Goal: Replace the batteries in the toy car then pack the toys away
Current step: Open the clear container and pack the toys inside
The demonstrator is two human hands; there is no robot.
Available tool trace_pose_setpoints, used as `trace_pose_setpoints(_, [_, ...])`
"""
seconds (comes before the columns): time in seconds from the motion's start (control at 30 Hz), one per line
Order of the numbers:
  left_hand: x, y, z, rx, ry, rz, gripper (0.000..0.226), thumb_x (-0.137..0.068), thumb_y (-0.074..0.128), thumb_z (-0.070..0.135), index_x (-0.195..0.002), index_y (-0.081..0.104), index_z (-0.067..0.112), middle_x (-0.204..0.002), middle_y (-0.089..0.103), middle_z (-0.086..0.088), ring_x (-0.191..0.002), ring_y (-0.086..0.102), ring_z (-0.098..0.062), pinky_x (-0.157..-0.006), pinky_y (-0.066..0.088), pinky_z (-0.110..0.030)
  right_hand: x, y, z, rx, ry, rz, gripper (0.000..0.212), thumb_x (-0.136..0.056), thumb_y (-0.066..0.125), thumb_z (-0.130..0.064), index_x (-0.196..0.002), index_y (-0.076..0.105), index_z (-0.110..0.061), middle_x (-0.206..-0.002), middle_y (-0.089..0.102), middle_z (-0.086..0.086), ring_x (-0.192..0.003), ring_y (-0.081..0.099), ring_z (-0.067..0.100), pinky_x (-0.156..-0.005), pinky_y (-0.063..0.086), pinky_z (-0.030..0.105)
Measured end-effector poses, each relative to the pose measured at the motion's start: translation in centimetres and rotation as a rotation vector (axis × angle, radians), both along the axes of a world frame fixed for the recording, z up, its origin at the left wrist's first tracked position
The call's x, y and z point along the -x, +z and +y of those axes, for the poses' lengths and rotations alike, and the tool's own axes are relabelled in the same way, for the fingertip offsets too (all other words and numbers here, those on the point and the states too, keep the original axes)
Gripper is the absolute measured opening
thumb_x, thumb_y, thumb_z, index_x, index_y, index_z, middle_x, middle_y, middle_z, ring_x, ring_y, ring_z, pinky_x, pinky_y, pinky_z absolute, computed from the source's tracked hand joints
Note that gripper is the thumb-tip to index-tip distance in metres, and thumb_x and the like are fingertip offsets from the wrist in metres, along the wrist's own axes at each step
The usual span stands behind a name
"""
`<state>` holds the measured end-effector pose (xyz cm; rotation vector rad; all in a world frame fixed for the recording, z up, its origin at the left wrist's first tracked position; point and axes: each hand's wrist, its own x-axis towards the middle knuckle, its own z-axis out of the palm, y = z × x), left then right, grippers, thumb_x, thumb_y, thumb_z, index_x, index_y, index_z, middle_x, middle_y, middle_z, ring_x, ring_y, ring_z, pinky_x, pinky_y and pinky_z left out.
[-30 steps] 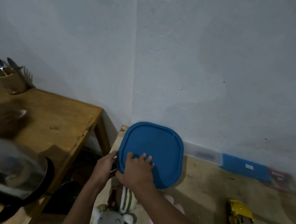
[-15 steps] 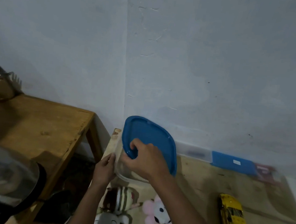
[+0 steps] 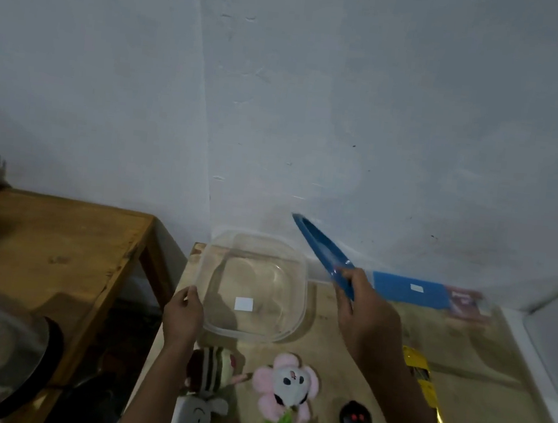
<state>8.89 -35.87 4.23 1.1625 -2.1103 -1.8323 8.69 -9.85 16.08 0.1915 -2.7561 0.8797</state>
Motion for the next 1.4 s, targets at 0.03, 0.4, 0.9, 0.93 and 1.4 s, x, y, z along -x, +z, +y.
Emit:
trace_pose_setpoints(0.03, [0.0,0.0,0.1,0.012,0.003,0.000,0.034,-0.106,0.041,0.029,-0.120,0.063,0.008,-0.103,0.058,-0.008,-0.103,0.059,-0.033,-0.093,0.054,-0.053,-0.3,-1.6,0.9,-0.034,0.002,0.041,0.025,-0.091,0.066,-0.017,-0.114,0.060,-0.022,-0.088,0.070,-0.007,-0.077,0.066,0.006,-0.068,0.054,0.020])
trace_pose_setpoints(0.4, [0.2,0.3,0.1,0.089,0.025,-0.035,0.036,-0.107,0.041,0.026,-0.124,0.063,0.004,-0.108,0.061,-0.012,-0.109,0.060,-0.037,-0.094,0.053,-0.054,0.2,-10.4,3.0,-0.325,0.030,0.005,0.052,-0.061,0.075,0.010,-0.103,0.064,-0.019,-0.100,0.068,-0.004,-0.089,0.065,0.018,-0.088,0.053,0.043])
trace_pose_setpoints(0.9, [-0.7,0.8,-1.1,0.081,0.023,-0.022,0.036,-0.105,0.044,0.030,-0.128,0.060,0.008,-0.117,0.063,-0.014,-0.109,0.061,-0.032,-0.091,0.055,-0.052,-0.5,-14.4,4.8,-0.472,0.045,-0.464,0.059,-0.088,0.063,-0.044,-0.138,0.033,-0.033,-0.157,0.020,-0.001,-0.147,0.013,0.016,-0.120,0.006,0.050])
trace_pose_setpoints(0.93, [-0.9,1.1,-1.0,0.092,0.005,-0.030,0.040,-0.105,0.044,0.033,-0.134,0.056,0.009,-0.124,0.061,-0.016,-0.114,0.060,-0.034,-0.092,0.055,-0.051,-0.9,-14.4,4.9,-0.460,0.037,-0.476,0.060,-0.088,0.063,-0.044,-0.139,0.034,-0.033,-0.157,0.020,0.000,-0.147,0.014,0.017,-0.119,0.006,0.050])
trace_pose_setpoints(1.4, [-8.7,2.7,-1.7,0.342,-0.681,-0.599,0.109,-0.081,0.062,0.069,-0.159,-0.001,0.026,-0.163,0.002,-0.018,-0.148,0.009,-0.043,-0.116,0.023,-0.054,-8.4,-9.1,3.3,-0.231,0.483,-1.007,0.080,-0.070,0.080,-0.034,-0.134,0.033,-0.043,-0.138,0.038,-0.009,-0.120,0.045,0.015,-0.099,0.045,0.036])
